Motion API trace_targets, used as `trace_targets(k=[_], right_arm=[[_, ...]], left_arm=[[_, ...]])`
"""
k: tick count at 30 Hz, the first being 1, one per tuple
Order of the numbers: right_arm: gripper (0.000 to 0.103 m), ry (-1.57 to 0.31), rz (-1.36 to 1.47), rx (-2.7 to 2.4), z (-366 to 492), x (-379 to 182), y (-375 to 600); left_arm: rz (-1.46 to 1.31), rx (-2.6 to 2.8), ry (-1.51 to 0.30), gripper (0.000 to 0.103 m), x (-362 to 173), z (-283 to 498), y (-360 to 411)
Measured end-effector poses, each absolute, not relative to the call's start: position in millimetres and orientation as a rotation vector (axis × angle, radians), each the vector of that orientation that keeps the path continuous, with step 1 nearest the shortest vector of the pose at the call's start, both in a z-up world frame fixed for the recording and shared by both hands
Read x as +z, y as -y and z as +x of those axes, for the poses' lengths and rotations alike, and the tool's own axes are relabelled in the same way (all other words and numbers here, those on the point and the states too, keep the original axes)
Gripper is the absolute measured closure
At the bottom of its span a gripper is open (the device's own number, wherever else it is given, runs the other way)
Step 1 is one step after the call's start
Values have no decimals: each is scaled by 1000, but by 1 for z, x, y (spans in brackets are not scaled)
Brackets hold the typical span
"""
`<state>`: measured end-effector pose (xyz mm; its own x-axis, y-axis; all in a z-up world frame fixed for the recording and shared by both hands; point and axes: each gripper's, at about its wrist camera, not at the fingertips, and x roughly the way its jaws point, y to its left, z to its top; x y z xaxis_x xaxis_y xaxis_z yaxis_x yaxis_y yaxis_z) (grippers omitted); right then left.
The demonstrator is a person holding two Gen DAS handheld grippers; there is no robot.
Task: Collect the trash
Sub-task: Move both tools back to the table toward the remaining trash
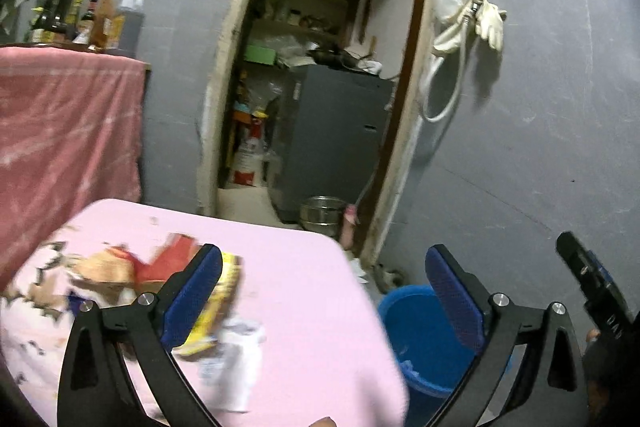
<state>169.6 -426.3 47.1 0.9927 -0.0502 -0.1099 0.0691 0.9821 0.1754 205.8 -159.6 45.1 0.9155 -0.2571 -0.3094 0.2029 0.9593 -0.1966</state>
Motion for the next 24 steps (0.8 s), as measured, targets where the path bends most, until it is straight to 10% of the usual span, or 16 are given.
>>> trace_targets(k=[24], right_arm=[[0, -301, 76, 224, 194, 24, 283]], left_arm=[[-184, 63, -543, 3, -6, 166, 32]])
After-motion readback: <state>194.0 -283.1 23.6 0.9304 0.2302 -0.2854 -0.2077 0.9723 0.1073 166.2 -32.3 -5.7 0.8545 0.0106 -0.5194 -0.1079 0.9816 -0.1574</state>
